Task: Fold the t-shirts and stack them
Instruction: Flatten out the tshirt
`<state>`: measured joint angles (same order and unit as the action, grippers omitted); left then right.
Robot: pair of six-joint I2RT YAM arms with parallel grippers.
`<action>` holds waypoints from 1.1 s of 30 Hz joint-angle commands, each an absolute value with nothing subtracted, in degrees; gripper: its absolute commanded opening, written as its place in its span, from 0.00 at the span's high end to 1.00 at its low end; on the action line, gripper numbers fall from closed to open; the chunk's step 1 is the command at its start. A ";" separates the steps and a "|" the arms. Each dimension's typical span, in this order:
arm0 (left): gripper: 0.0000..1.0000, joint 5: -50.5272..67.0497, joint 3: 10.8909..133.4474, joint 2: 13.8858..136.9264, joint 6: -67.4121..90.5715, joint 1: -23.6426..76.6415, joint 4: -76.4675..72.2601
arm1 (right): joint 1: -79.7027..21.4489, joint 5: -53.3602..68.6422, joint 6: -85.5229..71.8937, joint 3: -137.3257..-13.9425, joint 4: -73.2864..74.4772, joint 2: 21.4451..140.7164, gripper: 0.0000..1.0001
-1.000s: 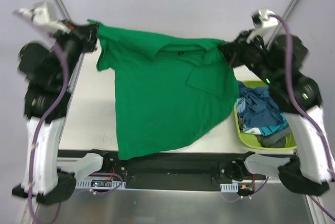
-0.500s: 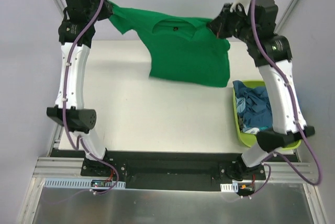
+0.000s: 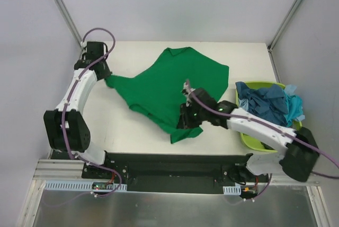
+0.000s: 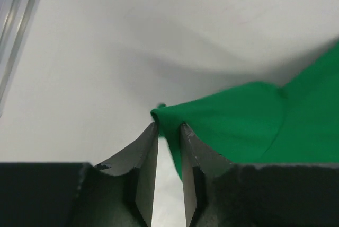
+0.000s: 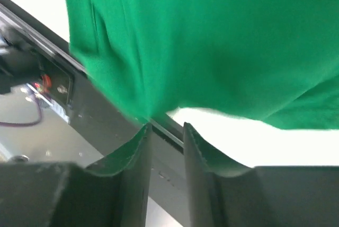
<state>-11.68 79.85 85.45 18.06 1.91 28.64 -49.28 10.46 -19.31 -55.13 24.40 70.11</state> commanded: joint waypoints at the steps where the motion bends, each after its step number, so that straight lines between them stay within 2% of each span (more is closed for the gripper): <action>1: 0.62 -23.47 78.30 87.18 23.63 -4.91 33.20 | -55.98 14.67 -22.60 -58.60 15.02 77.94 0.49; 2: 0.40 -22.60 79.18 87.36 25.30 -5.79 35.14 | -56.77 14.42 -20.24 -61.32 16.86 79.26 0.32; 3: 0.13 -21.80 79.89 87.10 26.18 -6.24 36.20 | -57.21 12.50 -18.74 -63.26 19.22 79.71 0.08; 4: 0.01 -20.40 80.07 86.23 26.63 -6.24 36.47 | -57.30 9.44 -17.76 -64.85 21.16 79.72 0.04; 9: 0.01 -2.50 75.25 79.64 31.63 -5.28 36.12 | -52.57 -3.95 -12.49 -65.57 24.79 75.77 0.04; 11: 0.01 1.39 70.78 77.36 33.04 -2.74 34.90 | -48.88 -3.87 -11.52 -64.08 24.61 74.27 0.04; 15: 0.01 1.67 61.10 74.97 34.44 4.29 32.09 | -40.37 -0.63 -5.99 -61.97 21.45 74.96 0.04; 17: 0.01 4.37 56.36 75.23 35.33 5.62 28.85 | -35.71 4.63 -3.01 -62.48 19.00 78.12 0.04; 20: 0.01 7.21 52.30 78.21 36.12 5.62 23.65 | -30.34 5.62 -2.03 -66.69 18.46 85.58 0.04; 28: 0.01 4.75 56.33 90.34 35.95 2.20 23.47 | -26.02 4.57 -0.44 -78.74 22.84 104.74 0.04; 33: 0.01 3.79 63.35 97.89 34.46 -0.95 24.34 | -25.75 6.76 -2.19 -78.58 23.47 109.86 0.04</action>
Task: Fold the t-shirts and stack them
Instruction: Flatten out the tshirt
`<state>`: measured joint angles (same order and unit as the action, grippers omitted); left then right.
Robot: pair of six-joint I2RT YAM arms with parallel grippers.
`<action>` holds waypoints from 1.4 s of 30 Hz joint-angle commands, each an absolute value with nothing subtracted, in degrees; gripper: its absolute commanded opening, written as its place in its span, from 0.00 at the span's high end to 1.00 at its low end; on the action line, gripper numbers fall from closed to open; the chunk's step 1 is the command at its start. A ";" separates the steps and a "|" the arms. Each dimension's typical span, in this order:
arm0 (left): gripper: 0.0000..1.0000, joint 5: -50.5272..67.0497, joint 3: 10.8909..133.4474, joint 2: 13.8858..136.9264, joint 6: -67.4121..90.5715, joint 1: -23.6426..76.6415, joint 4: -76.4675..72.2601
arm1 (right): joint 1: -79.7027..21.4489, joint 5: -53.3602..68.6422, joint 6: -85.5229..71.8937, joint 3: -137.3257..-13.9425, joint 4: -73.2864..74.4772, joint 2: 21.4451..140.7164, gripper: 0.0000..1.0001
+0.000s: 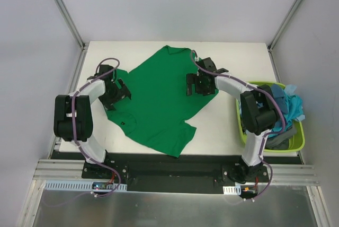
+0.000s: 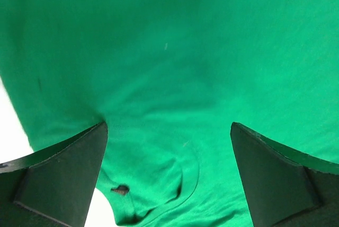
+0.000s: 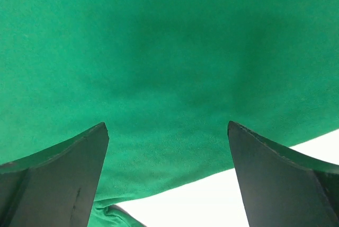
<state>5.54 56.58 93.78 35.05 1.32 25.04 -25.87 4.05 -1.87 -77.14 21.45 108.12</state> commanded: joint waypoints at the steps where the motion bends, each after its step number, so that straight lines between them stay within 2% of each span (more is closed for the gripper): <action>1: 0.01 3.17 65.63 100.00 34.19 -1.75 24.87 | -25.84 8.07 -2.81 -78.05 23.73 110.04 0.04; 7: 0.01 2.01 84.16 114.67 32.35 -3.43 31.72 | -28.29 11.51 -10.62 -63.05 17.95 103.29 0.04; 11: 0.01 5.61 96.91 123.46 31.38 -3.43 33.40 | -37.06 9.85 -15.72 -56.17 15.56 98.27 0.04; 16: 0.01 12.37 115.44 135.33 29.89 -3.34 34.89 | -54.11 7.73 -23.11 -57.12 15.55 96.24 0.04; 19: 0.01 18.97 125.83 139.83 29.79 -3.34 35.77 | -56.60 1.78 -22.85 -60.55 19.85 93.62 0.04; 22: 0.01 18.73 129.81 137.21 29.80 -3.17 36.39 | -55.72 -8.14 -22.94 -60.91 25.64 87.38 0.04; 26: 0.01 14.34 123.17 125.37 26.20 -2.29 36.56 | -53.27 -15.55 -26.09 -55.74 32.07 77.55 0.04; 30: 0.01 5.30 103.59 107.71 26.01 -0.53 36.39 | -49.23 -14.07 -29.88 -46.08 32.44 67.70 0.04; 34: 0.01 4.21 80.83 95.91 28.73 2.45 32.19 | -45.10 -12.92 -21.81 -41.93 29.28 62.06 0.04; 38: 0.01 9.66 64.54 90.62 30.76 4.13 24.36 | -37.29 -3.81 -12.76 -44.72 20.95 65.72 0.04; 42: 0.01 6.95 59.77 91.40 30.58 4.04 22.76 | -33.40 3.24 -6.60 -57.45 20.39 80.55 0.04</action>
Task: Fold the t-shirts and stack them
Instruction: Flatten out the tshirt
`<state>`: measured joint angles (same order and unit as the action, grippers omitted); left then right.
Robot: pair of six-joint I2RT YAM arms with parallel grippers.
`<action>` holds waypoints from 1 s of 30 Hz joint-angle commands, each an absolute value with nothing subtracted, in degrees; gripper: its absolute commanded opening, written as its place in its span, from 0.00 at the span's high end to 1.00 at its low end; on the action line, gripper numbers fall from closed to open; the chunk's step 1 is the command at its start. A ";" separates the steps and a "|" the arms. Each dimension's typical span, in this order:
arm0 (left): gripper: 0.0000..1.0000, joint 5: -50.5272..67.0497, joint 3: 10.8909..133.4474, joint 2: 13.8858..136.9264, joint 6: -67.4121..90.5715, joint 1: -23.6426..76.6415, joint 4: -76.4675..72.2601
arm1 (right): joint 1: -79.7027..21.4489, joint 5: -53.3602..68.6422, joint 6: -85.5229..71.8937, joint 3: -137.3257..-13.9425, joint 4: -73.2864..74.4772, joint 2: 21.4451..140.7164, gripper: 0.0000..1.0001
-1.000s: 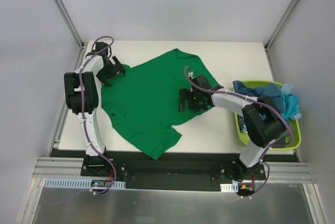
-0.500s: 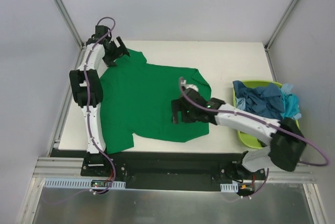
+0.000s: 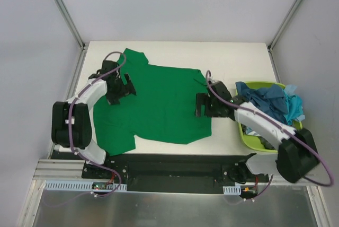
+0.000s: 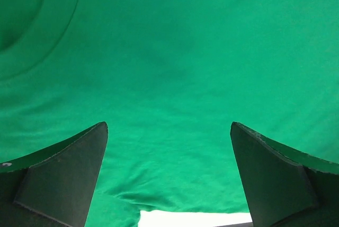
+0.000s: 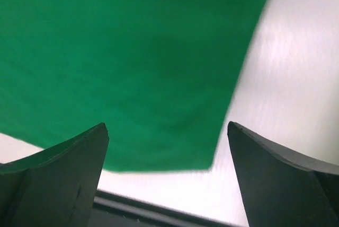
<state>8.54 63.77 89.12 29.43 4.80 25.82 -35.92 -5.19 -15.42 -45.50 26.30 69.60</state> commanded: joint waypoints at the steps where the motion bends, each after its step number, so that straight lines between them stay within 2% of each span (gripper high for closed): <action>1: 0.01 6.94 59.59 91.84 30.76 4.04 22.76 | -33.05 3.77 -5.81 -61.83 21.09 84.16 0.04; 10: 0.01 4.05 57.57 95.19 32.43 1.85 22.85 | -27.25 11.50 -2.02 -98.93 32.07 119.59 0.04; 17: 0.01 3.43 57.48 97.03 33.40 0.44 23.20 | -22.16 12.92 -0.44 -119.76 41.46 135.15 0.04; 23: 0.01 2.99 58.27 98.79 33.40 0.44 23.99 | -17.06 11.34 1.23 -123.05 44.65 139.22 0.04; 30: 0.01 3.95 58.71 99.76 33.31 0.44 24.61 | -9.85 3.61 3.25 -130.68 44.91 140.80 0.04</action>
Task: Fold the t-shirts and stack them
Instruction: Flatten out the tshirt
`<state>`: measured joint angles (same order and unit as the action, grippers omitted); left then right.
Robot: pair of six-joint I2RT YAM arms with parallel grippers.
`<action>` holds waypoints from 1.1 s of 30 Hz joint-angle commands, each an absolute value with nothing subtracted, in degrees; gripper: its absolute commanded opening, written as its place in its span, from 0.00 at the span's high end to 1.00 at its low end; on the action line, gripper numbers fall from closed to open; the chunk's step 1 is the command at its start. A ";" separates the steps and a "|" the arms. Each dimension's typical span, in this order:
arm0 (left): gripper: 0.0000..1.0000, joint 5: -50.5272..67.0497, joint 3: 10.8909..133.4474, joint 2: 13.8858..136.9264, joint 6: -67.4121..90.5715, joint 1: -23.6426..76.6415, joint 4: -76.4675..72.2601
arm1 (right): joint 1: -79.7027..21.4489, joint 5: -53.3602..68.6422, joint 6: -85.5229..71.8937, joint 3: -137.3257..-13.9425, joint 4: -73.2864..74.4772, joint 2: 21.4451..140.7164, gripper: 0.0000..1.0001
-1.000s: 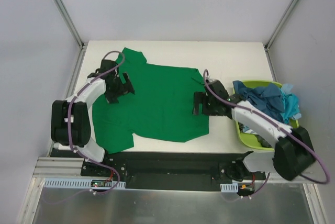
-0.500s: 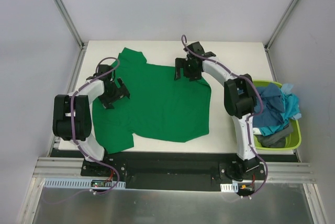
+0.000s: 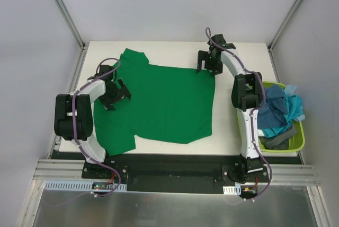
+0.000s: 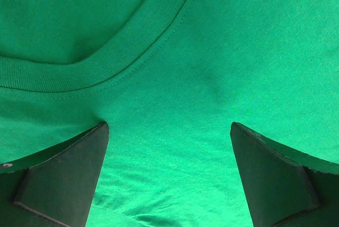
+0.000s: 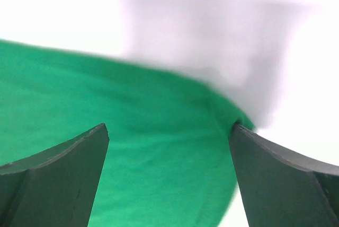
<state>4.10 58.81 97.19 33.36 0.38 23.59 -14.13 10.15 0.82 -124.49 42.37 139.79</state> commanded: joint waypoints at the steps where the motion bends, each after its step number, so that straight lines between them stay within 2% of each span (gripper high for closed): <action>1: 0.01 4.83 58.97 99.84 32.96 0.44 24.61 | -9.06 2.91 3.69 -132.26 45.00 140.54 0.04; 4: 0.01 6.50 59.41 99.76 32.17 0.44 24.52 | -8.09 3.69 5.00 -132.63 45.52 137.39 0.04; 7: 0.01 7.47 59.59 99.23 31.82 0.44 24.52 | -8.70 5.01 5.80 -126.24 45.53 129.93 0.04; 12: 0.01 9.31 60.03 96.16 30.85 0.44 24.52 | -13.43 5.10 6.07 -102.63 42.72 109.82 0.04; 16: 0.01 9.05 60.03 92.30 30.67 1.84 24.52 | -20.81 2.65 0.28 -80.92 39.39 91.54 0.04; 18: 0.01 8.27 59.33 90.10 30.93 2.46 24.61 | -26.34 0.36 -4.98 -68.70 36.23 82.75 0.04; 24: 0.01 5.45 55.03 85.08 33.84 3.08 24.61 | -37.86 -2.56 -26.60 -42.75 29.72 62.00 0.04; 30: 0.01 4.75 51.51 82.09 35.33 3.34 24.52 | -47.28 -5.35 -38.30 -32.97 23.57 57.30 0.01; 33: 0.01 4.57 50.63 81.39 35.24 3.43 24.52 | -48.07 -7.55 -42.70 -30.16 18.91 60.19 0.11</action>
